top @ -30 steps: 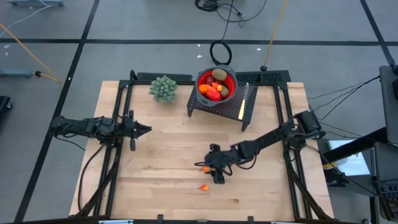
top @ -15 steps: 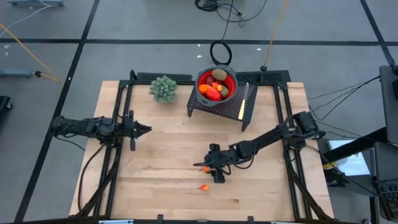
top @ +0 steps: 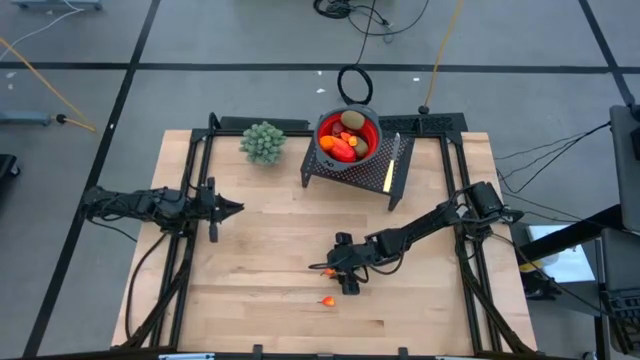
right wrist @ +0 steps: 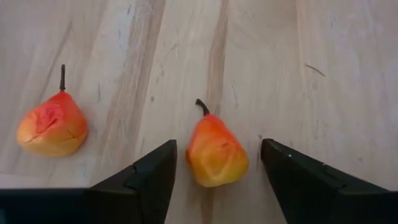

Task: Pick & Place Fruit
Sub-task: Put the orange pear into the red strainer bowl on the shelf

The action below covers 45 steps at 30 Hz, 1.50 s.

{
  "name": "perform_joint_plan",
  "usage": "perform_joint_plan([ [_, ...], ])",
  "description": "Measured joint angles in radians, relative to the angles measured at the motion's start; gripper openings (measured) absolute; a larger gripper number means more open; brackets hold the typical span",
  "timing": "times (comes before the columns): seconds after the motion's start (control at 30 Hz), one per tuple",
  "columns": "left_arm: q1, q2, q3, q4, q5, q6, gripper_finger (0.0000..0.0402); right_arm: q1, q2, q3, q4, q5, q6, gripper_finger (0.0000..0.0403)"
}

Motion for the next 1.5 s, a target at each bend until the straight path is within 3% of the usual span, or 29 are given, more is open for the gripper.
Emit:
perform_joint_plan([
  [0.47,0.000,0.000,0.000,0.000,0.000,-0.006,0.0026,-0.009,-0.007,-0.002,-0.005,0.002,0.000,0.0124],
  [0.63,0.000,0.000,0.000,0.001,0.000,-0.006,0.0026,-0.020,-0.067,-0.004,-0.017,-0.006,0.003,0.0122],
  [0.93,0.000,0.000,0.000,0.002,0.000,-0.004,0.0026,-0.057,-0.285,-0.003,-0.003,-0.001,0.004,0.0122],
  [1.27,0.000,0.000,0.000,0.002,0.000,0.001,0.0026,-0.090,-0.537,-0.002,-0.002,0.285,-0.053,0.0123],
  [1.5,0.000,0.000,0.000,0.007,0.000,0.000,0.0026,-0.147,-0.668,-0.002,-0.002,0.371,-0.228,0.0123],
])
